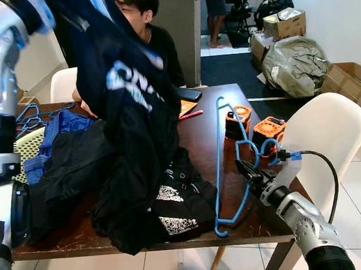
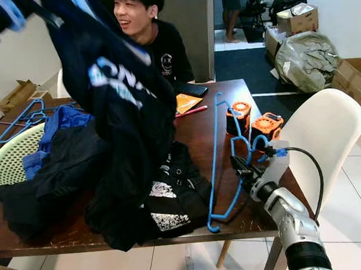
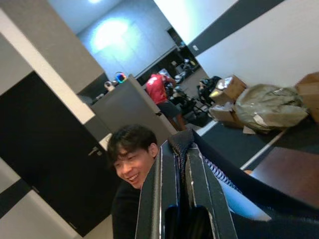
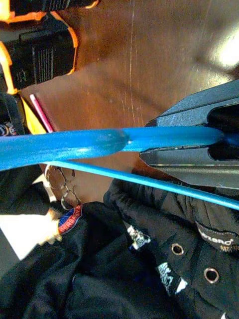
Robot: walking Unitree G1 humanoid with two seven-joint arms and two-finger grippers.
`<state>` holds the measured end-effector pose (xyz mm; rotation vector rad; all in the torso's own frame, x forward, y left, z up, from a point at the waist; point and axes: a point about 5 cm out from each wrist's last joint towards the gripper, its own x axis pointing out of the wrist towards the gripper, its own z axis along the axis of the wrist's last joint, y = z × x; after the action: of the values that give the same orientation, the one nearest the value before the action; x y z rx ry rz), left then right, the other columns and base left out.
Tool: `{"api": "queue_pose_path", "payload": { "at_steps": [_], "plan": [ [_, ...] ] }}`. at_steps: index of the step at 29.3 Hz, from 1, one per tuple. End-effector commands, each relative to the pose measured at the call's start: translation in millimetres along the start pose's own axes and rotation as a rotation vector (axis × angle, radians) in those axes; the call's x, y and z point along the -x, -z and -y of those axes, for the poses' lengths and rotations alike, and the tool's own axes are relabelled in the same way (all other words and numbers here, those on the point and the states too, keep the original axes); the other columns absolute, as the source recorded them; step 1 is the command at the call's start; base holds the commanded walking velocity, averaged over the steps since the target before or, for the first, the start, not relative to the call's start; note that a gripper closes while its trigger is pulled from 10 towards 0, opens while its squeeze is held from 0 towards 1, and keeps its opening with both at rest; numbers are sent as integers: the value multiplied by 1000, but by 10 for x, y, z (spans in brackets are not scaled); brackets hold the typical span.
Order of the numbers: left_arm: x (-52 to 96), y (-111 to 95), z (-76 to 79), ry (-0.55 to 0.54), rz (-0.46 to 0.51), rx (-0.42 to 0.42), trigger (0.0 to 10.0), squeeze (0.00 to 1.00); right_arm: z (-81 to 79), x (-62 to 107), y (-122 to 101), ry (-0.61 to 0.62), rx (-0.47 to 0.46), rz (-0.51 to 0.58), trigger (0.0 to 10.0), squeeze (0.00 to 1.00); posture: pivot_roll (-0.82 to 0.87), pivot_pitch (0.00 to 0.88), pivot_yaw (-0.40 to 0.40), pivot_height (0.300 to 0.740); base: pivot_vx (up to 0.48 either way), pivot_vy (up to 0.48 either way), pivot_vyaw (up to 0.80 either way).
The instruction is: Hang hanger
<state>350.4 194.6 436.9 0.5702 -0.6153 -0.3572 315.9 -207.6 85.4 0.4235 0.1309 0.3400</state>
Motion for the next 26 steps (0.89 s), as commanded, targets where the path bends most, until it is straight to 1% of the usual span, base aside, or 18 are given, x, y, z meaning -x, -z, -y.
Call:
{"api": "queue_pose_path", "payload": {
  "at_steps": [1,3,4,5,9,12,13,14,15,16,17,18,20,22,23,24,25,26],
  "plan": [
    [-35,-60,-86,-66,12,-47,7804,0,1,0,97,9,4,-39,10000,0,-6,0,36,740,0,0,0],
    [-59,-20,-161,-144,-15,-76,9294,0,4,-4,101,7,2,-41,10000,0,-6,0,36,740,0,0,0],
    [-59,-20,-161,-144,-15,-76,9294,0,4,-4,101,7,2,-41,10000,0,-6,0,36,740,0,0,0],
    [-67,-6,-185,-167,-23,-77,10000,0,5,-6,103,8,1,-42,10000,0,-6,0,36,740,0,0,0],
    [-78,-9,-211,-194,-18,-101,10000,0,4,-6,111,6,1,-43,10000,0,-3,0,33,740,0,0,0],
    [-88,-44,-194,-180,7,-114,10000,0,4,-7,114,7,-1,-43,10000,0,-3,0,33,740,0,0,0],
    [-107,-148,-146,-121,100,14,10000,0,6,-8,117,8,-3,-43,10000,0,-1,0,36,740,0,0,0],
    [-107,-148,-146,-121,100,14,10000,0,6,-8,117,8,-3,-43,10000,0,-1,0,36,740,0,0,0],
    [-100,-284,-89,-42,200,91,10000,0,11,-7,118,10,-8,-41,10000,0,-2,0,38,740,0,0,0],
    [-100,-284,-89,-42,200,91,10000,0,11,-7,118,10,-8,-41,10000,0,-2,0,38,740,0,0,0],
    [-77,-359,-60,3,256,129,10000,0,14,-7,119,11,-11,-41,10000,0,3,0,35,740,0,0,0],
    [-77,-359,-60,3,256,129,10000,0,14,-7,119,11,-11,-41,10000,0,3,0,35,740,0,0,0],
    [-58,-328,-68,-1,249,132,10000,0,16,-8,120,12,-11,-42,10000,0,3,0,35,740,0,0,0],
    [-17,-98,-143,-85,142,125,10000,0,16,-10,118,11,-10,-44,10000,0,3,0,35,740,0,0,0],
    [-17,-98,-143,-85,142,125,10000,0,16,-10,118,11,-10,-44,10000,0,3,0,35,740,0,0,0],
    [47,122,-172,-142,54,142,10000,0,16,-11,118,10,-9,-46,10000,0,3,0,35,740,0,0,0],
    [47,122,-172,-142,54,142,10000,0,16,-11,118,10,-9,-46,10000,0,3,0,35,740,0,0,0],
    [129,340,-173,-185,-28,169,10000,0,16,-10,117,9,-8,-47,10000,0,2,0,33,740,0,0,0]
  ]
}}
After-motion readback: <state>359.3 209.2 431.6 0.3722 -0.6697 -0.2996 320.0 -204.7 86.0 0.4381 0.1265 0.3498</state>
